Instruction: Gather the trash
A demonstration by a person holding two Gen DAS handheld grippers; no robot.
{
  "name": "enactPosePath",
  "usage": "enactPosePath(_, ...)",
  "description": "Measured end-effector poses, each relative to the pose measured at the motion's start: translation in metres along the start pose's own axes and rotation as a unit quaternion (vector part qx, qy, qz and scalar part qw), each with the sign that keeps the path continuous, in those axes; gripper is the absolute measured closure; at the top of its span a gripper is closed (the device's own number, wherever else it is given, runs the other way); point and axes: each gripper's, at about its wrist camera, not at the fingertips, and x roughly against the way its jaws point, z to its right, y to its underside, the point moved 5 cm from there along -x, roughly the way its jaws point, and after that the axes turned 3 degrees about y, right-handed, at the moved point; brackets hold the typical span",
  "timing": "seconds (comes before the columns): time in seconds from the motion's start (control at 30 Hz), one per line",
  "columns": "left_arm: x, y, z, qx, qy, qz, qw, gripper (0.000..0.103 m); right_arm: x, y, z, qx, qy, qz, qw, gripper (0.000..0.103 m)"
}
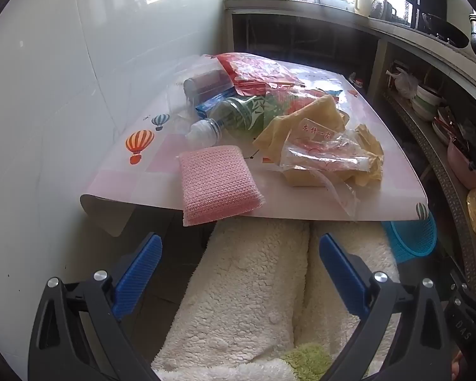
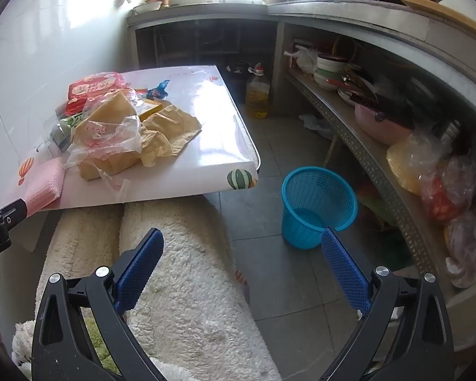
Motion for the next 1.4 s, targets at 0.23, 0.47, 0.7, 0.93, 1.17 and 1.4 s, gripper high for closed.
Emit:
enactPosePath(0.23,0.0009,-0.0007,-0.0028,0.004,0.004,0.001,1.0000,0.006,0.0016,-0.0012,-0.0006,0.001,-0.001,0.000,1.000,0.008)
enactPosePath(0.47,0.0029,-0.0023,-0.0001,-0.002,0.001,0.003,1.0000,0.006,0.0005,-0.0021,-0.0025,0.000,0.000,0.001,1.000,0.008)
enactPosePath(0.7,0.0022,-0.0037,-0.0015,-0.002,-0.003,0.003,1.0000,0.006,0.0010,-0.0023,-0.0016,0.001,-0.001,0.002,1.000,0.008)
enactPosePath(0.93,-0.0011,-0.0032,-0.0039,0.000,-0.003,0.002,1.0000,0.006,0.0003,-0.0021,-0.0045,0.001,0.000,0.002,1.000,0.008)
enactPosePath(1.17,-0.0011,-0.0025,-0.0046,0.000,-0.004,0.003,1.0000,0.006,0.0006,-0.0021,-0.0043,0.000,-0.001,0.002,1.000,0.008)
enactPosePath(1.4,-0.0017,-0.0017,-0.0061,0.000,-0.005,0.001,1.0000,0.006,0.0008,-0.0019,-0.0039,0.000,-0.001,0.002,1.000,0.008)
